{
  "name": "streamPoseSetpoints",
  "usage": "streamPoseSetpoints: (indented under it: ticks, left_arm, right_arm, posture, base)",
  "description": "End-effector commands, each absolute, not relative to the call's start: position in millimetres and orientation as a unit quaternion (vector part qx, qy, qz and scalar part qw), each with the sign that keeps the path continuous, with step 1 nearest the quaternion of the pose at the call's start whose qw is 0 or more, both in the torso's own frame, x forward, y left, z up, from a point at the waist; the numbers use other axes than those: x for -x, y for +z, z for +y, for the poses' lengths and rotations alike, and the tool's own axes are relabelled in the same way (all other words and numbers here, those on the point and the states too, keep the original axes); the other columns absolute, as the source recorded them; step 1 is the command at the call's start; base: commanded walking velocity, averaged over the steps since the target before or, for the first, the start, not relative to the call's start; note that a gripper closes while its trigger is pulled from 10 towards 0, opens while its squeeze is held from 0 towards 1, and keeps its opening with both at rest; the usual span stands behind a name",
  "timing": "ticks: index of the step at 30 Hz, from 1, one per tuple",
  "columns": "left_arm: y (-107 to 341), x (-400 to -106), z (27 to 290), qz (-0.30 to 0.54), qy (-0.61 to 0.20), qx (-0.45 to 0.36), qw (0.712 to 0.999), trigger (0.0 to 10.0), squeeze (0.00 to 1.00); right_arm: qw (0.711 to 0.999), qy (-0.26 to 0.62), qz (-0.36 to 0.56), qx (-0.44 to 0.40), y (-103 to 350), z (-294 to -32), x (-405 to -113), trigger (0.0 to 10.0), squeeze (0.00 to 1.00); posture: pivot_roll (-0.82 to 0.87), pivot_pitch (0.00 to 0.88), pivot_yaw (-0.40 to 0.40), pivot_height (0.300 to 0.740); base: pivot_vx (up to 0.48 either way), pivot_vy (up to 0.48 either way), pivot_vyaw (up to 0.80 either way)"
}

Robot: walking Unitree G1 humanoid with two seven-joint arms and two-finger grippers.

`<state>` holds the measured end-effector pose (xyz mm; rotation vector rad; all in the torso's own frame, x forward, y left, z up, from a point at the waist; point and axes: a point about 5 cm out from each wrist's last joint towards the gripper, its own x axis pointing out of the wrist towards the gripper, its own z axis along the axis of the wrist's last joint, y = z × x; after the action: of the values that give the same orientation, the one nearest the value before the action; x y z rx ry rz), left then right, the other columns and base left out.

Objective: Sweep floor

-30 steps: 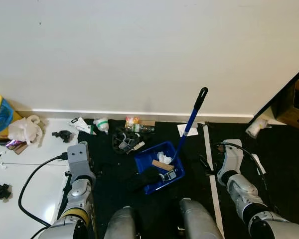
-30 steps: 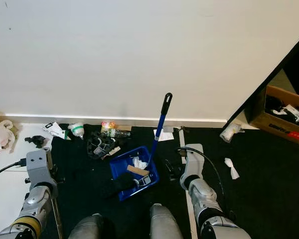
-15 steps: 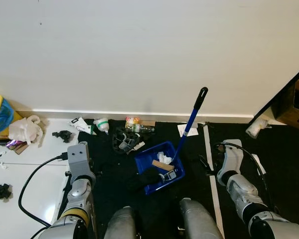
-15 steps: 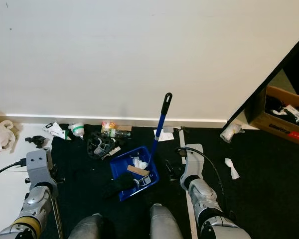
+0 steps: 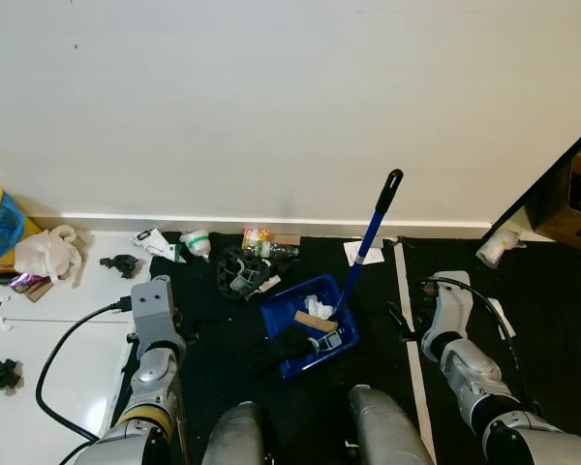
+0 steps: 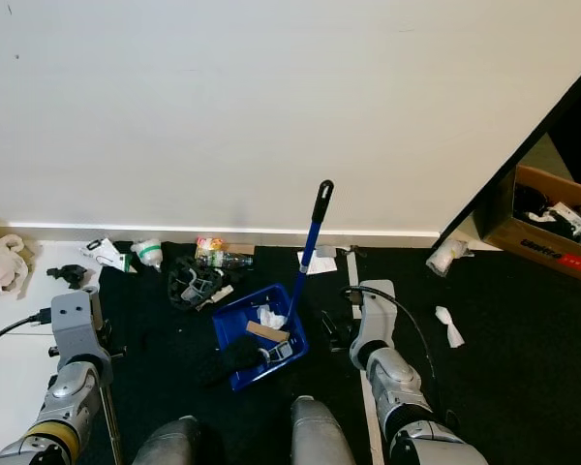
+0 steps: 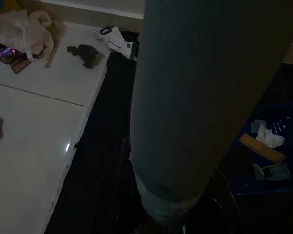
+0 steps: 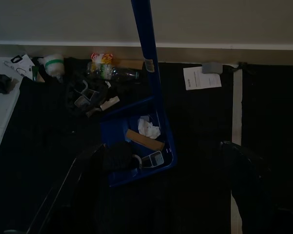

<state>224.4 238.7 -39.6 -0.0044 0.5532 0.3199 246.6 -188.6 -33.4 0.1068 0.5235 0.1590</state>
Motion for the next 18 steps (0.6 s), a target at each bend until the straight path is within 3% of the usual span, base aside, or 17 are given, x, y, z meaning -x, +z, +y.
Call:
streamPoseSetpoints:
  ticks: [1, 18]
  left_arm:
    - [-49.2, -215.8, 230.5, 0.295, 0.159, 0.033, 0.942, 10.0, 0.0]
    - [-49.1, -216.2, 230.0, 0.295, 0.159, 0.033, 0.942, 10.0, 0.0]
  right_arm:
    - [0.961, 0.07, 0.263, -0.059, -34.3, -190.5, -245.8, 10.0, 0.0]
    - [0.961, 0.069, 0.262, -0.058, -34.0, -191.1, -246.2, 10.0, 0.0]
  posture:
    - [0.01, 0.093, -0.044, 0.74]
    - [0.01, 0.094, -0.044, 0.74]
  base:
    - [0.0, 0.0, 0.0]
    - [0.0, 0.0, 0.0]
